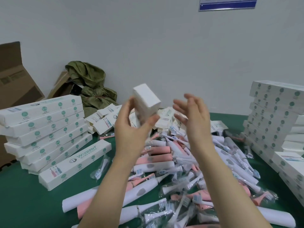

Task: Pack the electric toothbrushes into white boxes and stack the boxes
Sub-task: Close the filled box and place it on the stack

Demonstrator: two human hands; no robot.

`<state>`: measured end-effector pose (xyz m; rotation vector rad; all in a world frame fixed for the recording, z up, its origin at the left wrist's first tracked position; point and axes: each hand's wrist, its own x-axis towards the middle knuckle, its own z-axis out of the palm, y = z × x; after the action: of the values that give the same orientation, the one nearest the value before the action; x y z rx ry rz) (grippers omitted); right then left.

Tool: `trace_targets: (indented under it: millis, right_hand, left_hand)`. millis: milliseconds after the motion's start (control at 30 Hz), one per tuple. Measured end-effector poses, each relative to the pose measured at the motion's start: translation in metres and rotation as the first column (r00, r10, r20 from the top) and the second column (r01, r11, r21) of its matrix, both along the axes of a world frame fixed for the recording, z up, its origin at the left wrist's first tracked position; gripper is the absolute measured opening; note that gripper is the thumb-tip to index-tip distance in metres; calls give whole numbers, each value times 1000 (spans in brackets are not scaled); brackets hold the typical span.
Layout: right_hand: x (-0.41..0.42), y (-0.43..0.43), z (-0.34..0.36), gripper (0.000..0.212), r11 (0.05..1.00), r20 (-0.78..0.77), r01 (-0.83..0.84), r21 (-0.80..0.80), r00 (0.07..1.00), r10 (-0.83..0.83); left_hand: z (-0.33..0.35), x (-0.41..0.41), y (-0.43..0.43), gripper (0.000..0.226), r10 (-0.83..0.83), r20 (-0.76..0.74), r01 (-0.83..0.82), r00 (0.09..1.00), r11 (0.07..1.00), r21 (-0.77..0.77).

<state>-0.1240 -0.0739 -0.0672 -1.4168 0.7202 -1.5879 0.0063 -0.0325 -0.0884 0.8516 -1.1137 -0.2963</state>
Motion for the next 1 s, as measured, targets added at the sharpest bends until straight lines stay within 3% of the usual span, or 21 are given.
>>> trace_targets:
  millis: [33,100,167,233,300,333,400,500,533,667,800,867,933,1000]
  right_hand:
    - [-6,-6,0,19,990,-65,20,137,998,-12]
    - [-14,-16,-8,31,936,-322,72,345,946,46]
    - [-14,-18,-17,42,854,-374,35,520,908,190]
    - [-13,-17,-22,42,726,-111,-192,660,931,347]
    - [-13,-18,-22,29,629,209,-390,673,916,344]
    - [-15,-21,-22,24,649,296,-402,646,916,272]
    - [-19,-27,-22,22,773,256,-262,577,958,133]
    - [-29,-30,-20,30,874,130,-116,472,990,62]
    - [-31,-30,-19,28,887,111,-109,448,992,65]
    - [-26,-26,-19,19,936,-29,-52,347,997,67]
    - [-19,-23,-16,10,957,-55,59,285,997,-45]
    - [-16,-23,-12,9,960,-50,65,274,997,-53]
    - [-13,-24,-12,17,960,-80,112,258,992,-95]
    - [-11,-23,-12,31,951,-134,191,244,978,-162]
  left_hand:
    - [2,5,3,60,-140,-106,136,985,990,-39]
    - [2,12,6,67,-429,-300,408,852,903,-135]
    - [-2,16,7,66,-566,-357,542,743,822,-174]
    - [-5,17,5,74,-630,-394,609,669,769,-195]
    - [-9,18,2,81,-635,-433,625,640,758,-188]
    - [-11,18,1,77,-603,-458,606,653,779,-160]
    - [-12,20,-1,65,-477,-557,519,680,850,-95]
    - [-11,30,-6,42,-438,-750,510,495,845,-157]
    - [-11,33,-7,45,-427,-790,521,440,838,-163]
    - [-16,37,-12,46,-426,-828,592,364,792,-147]
    - [-21,32,-14,38,-440,-861,606,256,766,-212]
    - [-20,33,-15,35,-390,-868,576,307,802,-157]
    - [-19,34,-16,31,-194,-836,446,514,893,67]
    - [-22,35,-17,22,180,-659,101,730,926,365]
